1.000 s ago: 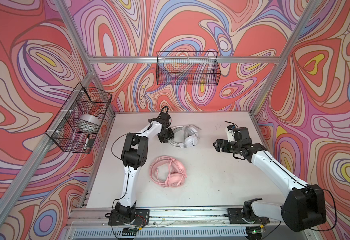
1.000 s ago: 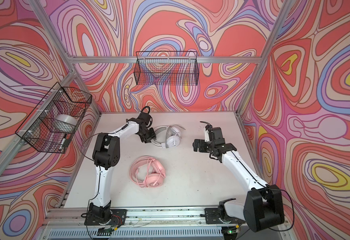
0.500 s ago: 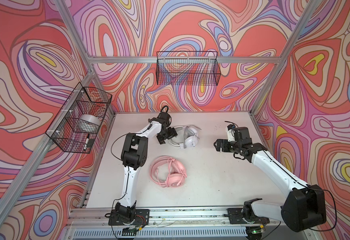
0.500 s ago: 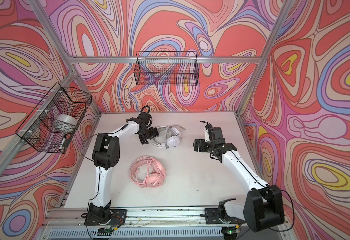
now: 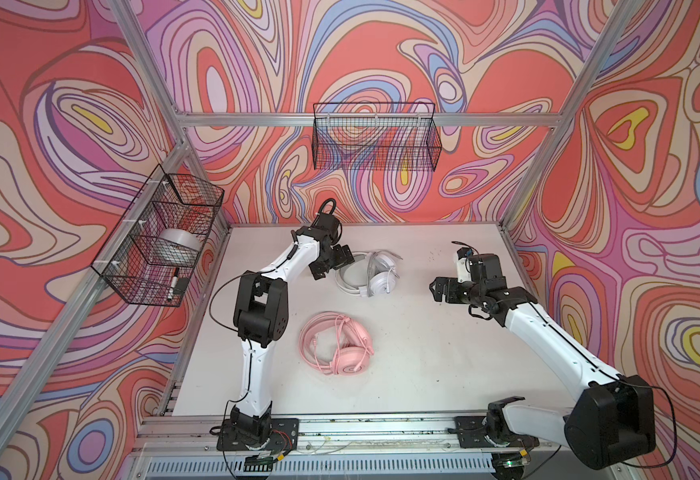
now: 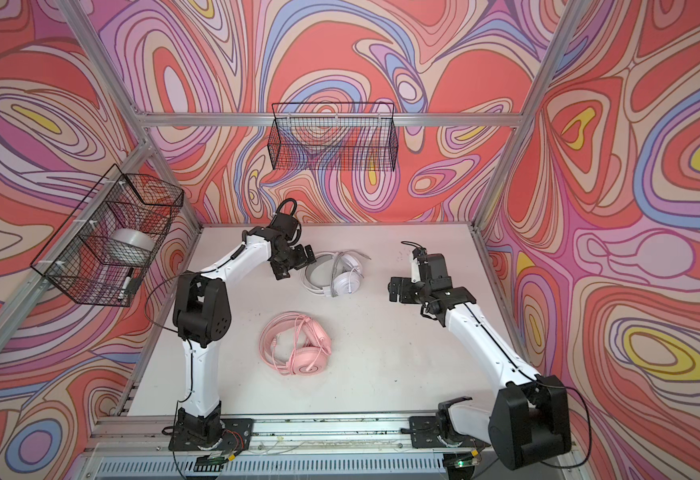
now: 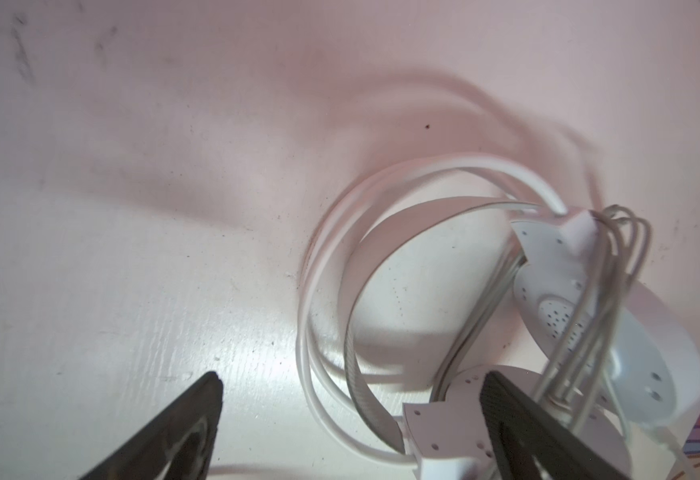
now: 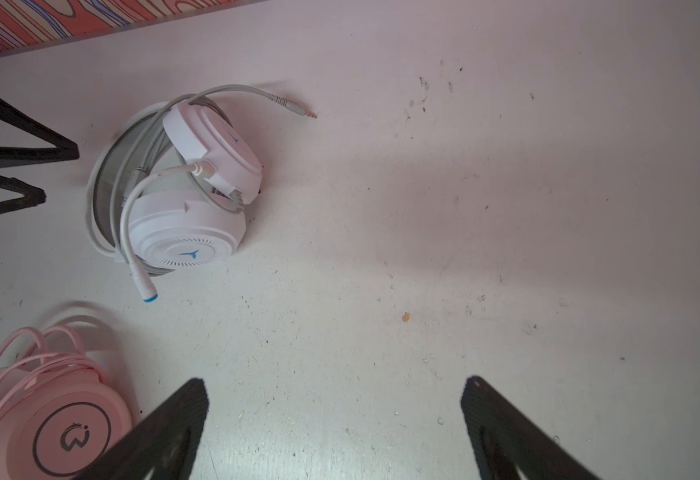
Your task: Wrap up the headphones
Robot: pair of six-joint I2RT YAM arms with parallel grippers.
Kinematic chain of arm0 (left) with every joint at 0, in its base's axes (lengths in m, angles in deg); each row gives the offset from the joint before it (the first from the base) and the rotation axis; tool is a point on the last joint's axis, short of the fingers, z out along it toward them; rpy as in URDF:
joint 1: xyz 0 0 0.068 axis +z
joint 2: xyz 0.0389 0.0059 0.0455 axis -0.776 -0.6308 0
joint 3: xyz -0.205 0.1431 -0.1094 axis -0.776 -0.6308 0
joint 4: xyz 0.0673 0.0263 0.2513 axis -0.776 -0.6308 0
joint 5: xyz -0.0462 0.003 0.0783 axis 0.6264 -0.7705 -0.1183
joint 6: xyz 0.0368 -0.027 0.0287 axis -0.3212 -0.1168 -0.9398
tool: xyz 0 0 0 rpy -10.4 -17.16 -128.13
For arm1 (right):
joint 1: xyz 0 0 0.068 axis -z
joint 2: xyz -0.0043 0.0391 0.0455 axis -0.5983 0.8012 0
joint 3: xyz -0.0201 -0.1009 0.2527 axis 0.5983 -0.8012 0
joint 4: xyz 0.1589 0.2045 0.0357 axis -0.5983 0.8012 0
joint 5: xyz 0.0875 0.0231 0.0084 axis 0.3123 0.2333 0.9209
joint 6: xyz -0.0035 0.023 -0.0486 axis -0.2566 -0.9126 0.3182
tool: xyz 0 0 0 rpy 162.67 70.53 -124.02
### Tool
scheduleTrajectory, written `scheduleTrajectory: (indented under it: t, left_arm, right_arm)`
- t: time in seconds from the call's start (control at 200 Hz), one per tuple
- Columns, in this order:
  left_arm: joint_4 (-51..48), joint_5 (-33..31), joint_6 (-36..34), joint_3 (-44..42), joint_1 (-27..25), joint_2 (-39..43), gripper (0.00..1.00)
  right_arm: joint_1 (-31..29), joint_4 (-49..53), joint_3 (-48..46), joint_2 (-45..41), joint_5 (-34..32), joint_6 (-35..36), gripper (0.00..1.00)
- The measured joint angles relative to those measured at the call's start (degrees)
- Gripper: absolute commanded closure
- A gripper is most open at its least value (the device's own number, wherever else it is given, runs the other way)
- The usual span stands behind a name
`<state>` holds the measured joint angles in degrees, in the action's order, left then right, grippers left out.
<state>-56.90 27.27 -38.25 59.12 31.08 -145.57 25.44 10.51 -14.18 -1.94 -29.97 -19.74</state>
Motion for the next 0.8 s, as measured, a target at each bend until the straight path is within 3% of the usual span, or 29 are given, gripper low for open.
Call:
scheduleTrajectory:
  t: [0.28, 0.546, 0.801]
  left_arm:
    - [11.61, -10.56, -9.35, -15.69, -0.81, 21.77, 0.00]
    - [29.92, -23.82, -20.96, -38.38, -0.79, 42.58, 0.00]
    - [49.46, -35.78, -31.19, -60.46, 2.01, 57.24, 0.00]
  right_arm:
    - [0.00, -3.48, 0.42, -2.82, -1.73, 2.67, 0.02]
    - [0.17, -14.08, -0.04, -7.93, -7.17, 5.60, 0.02]
    - [3.30, -22.97, -4.90, -5.90, -14.16, 4.83, 0.01]
